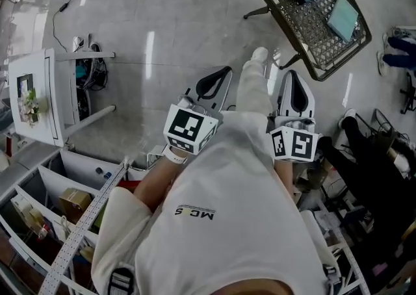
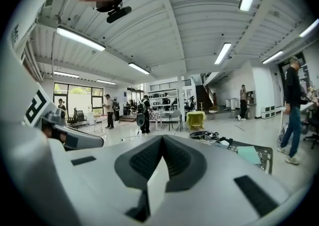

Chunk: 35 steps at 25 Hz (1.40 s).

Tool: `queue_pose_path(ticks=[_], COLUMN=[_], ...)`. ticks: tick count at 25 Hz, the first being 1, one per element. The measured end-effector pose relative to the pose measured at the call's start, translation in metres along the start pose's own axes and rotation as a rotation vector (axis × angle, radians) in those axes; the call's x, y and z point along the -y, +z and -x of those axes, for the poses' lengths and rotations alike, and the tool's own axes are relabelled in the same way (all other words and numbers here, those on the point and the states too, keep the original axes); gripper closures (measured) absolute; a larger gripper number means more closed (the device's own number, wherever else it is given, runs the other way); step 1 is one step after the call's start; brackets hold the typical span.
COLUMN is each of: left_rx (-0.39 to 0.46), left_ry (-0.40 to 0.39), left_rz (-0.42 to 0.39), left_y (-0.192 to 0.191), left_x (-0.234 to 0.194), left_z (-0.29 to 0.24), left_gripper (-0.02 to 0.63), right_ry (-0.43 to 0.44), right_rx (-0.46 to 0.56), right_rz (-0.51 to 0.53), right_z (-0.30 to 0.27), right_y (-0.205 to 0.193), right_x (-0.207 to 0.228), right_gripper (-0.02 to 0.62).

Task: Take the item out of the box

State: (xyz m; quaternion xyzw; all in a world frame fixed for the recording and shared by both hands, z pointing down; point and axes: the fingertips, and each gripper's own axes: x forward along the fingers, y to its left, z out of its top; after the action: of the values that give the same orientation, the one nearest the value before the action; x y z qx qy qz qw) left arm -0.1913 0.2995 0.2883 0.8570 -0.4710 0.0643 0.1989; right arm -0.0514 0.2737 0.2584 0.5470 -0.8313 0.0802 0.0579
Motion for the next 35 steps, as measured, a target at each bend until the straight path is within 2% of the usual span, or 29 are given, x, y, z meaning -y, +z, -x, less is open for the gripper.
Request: queue_pose_path(ticks=[4,8,13,18,24,30,35], left_rx=[-0.045,-0.094,-0.122,-0.123,-0.155,-0.193,-0.222], left_ry=[0.012,0.010,0.004,-0.001,-0.014,-0.030,-0.043], left_rz=[-0.029,-0.005,-0.012,-0.014,-0.017,-0.005,0.000], left_y=[0.002,0.010,0.052,0.085,0.100,0.104,0.103], left_x=[-0.005,0.000,0.007,0.014,0.012,0.008,0.001], left_z=[-0.053,-0.129,-0.219,-0.283,-0.340,-0.384,-0.414], left_gripper=[0.581,0.581,0.581,0.581,0.581,0.581,0.581], right_ry=[-0.016,-0.031,0.003,0.004,-0.029,-0.071,-0.030], right_rx=[-0.005,-0.015,-0.053,-0.067,-0.099,-0.154,-0.190], right_rz=[-0.047,-0.088,-0.161,-0.150,-0.138,-0.171,-0.133], right_z=[-0.037,-0.074,-0.130,-0.173,-0.217,-0.244,-0.277], right_y=[-0.015,-0.021,-0.014,0.001,0.004,-0.007,-0.016], right_x=[0.048,0.116,0.186,0.244,0.300,0.338,0.352], right_gripper=[0.580,0.580,0.580,0.580,0.578,0.578,0.577])
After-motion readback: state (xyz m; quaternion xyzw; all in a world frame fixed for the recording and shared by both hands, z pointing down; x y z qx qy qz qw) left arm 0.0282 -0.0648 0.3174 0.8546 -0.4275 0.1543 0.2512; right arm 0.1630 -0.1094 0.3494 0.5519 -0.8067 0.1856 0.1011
